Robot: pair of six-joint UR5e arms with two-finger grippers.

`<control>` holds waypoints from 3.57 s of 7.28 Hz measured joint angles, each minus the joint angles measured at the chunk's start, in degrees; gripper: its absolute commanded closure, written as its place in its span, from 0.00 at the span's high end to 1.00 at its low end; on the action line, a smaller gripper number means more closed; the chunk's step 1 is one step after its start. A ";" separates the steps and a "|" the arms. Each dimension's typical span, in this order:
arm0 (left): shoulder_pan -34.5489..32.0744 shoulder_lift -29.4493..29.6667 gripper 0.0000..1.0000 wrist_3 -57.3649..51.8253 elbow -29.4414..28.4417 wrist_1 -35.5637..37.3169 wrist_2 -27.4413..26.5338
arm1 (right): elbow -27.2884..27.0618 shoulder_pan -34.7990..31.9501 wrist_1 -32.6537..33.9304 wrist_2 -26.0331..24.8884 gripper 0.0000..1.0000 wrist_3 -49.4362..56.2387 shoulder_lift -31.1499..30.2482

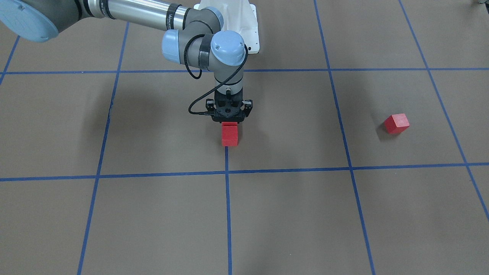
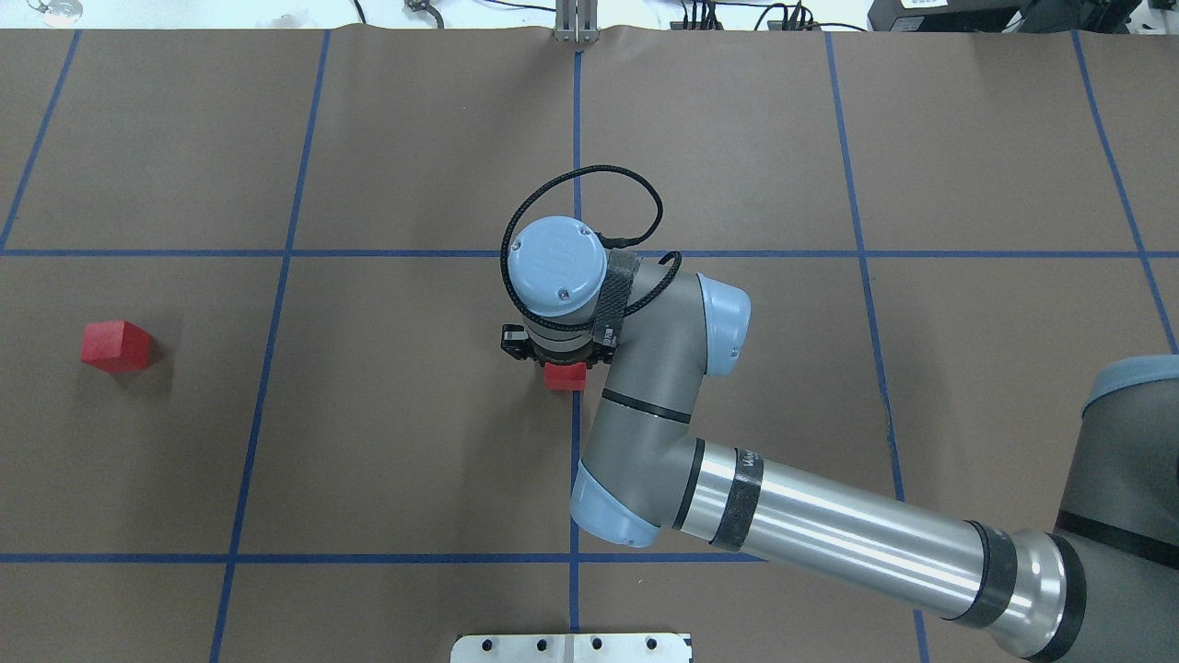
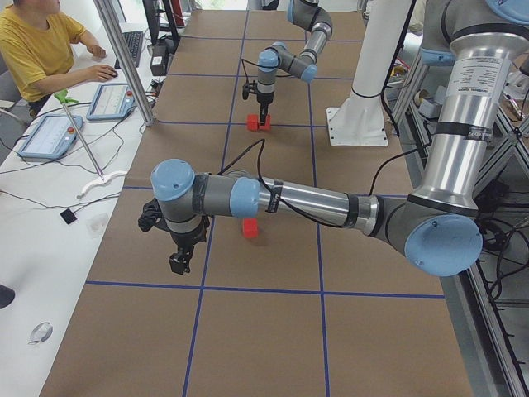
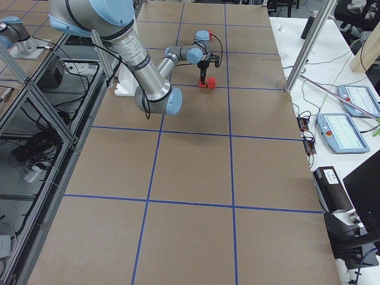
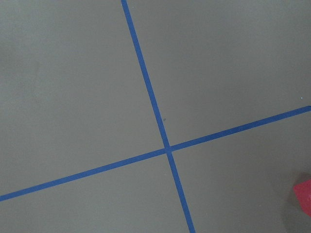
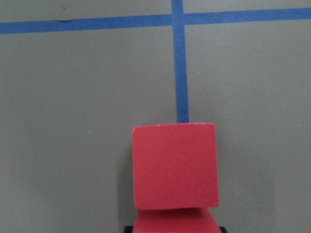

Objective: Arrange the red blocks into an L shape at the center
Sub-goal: 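Lower the red cube against the center cube's near side and release, then raise the right gripper away while the left gripper moves to the remaining cube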

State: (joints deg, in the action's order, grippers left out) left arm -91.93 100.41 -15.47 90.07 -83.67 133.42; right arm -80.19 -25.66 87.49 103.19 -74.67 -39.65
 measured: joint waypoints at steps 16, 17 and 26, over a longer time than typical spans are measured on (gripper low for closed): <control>0.00 -0.01 1.00 0.00 -0.07 0.00 0.00 | -0.03 0.25 -0.23 -1.10 0.86 -2.21 -0.04; 0.00 -0.02 1.00 0.00 -0.08 0.00 0.00 | -0.03 0.30 -0.27 -1.43 0.98 -2.30 -0.04; 0.00 0.04 1.00 0.30 0.44 -0.06 0.02 | -16.51 -4.42 14.44 1.81 1.00 4.05 -0.56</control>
State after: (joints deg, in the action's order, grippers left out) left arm -91.94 100.45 -15.17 90.51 -83.73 133.43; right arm -96.70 -30.08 101.93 105.00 -70.62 -40.21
